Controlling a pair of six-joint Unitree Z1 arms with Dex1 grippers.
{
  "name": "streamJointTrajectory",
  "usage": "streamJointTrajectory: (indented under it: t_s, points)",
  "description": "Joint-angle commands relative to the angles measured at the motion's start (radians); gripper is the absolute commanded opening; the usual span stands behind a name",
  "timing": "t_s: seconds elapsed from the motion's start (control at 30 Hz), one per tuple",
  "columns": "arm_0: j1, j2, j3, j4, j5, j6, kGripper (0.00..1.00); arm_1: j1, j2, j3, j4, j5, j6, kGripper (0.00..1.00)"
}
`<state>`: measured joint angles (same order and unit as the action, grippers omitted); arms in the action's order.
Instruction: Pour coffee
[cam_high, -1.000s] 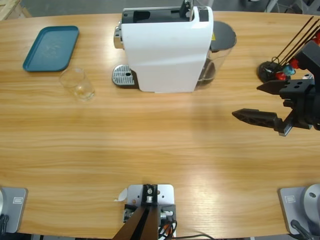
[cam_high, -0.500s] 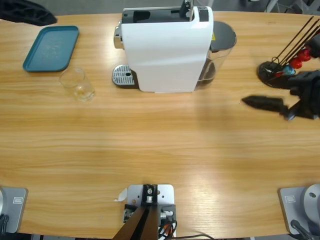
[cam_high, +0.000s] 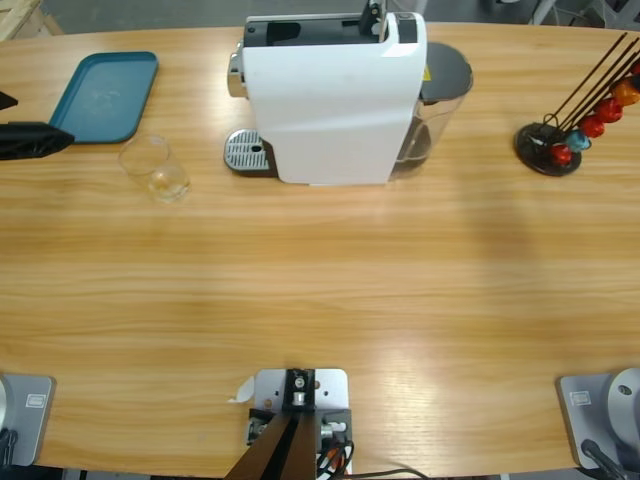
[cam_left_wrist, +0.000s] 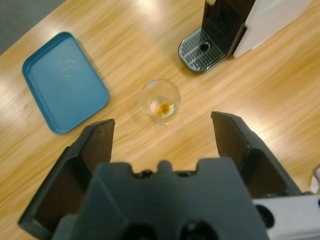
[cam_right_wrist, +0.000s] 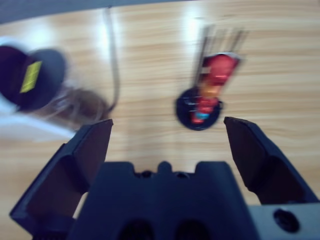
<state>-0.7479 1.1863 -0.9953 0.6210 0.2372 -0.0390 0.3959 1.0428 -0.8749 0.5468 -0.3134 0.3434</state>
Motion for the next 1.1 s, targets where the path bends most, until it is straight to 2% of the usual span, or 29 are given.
streamJointTrajectory:
  t_s: [0.03,0.2,0.4,0.47,0.57,0.87,1.1]
  points:
    - [-0.008,-0.010,0.051,-0.014,0.020,-0.024,0.830,-0.073,0.011,0.053,-0.064,-0.081,0.028,0.844]
    - [-0.008,-0.010,0.057,-0.018,0.020,-0.036,0.830,-0.096,0.098,0.010,-0.068,-0.028,0.018,0.844]
    - [-0.008,0.001,0.061,-0.033,0.026,-0.036,0.830,-0.098,0.191,-0.045,-0.068,-0.012,-0.007,0.844]
    - [-0.008,0.003,0.061,-0.033,0.030,-0.036,0.830,-0.106,0.211,-0.054,-0.068,-0.010,-0.011,0.804]
    - [-0.008,0.007,0.061,-0.035,0.041,-0.036,0.830,-0.109,0.228,-0.056,-0.068,-0.011,-0.012,0.757]
    - [-0.008,0.003,0.061,-0.035,0.044,-0.035,0.830,-0.177,0.238,-0.070,-0.072,0.001,-0.012,0.757]
    - [-0.008,0.005,0.061,-0.035,0.050,-0.033,0.830,-0.186,0.267,-0.070,-0.091,0.015,-0.012,0.757]
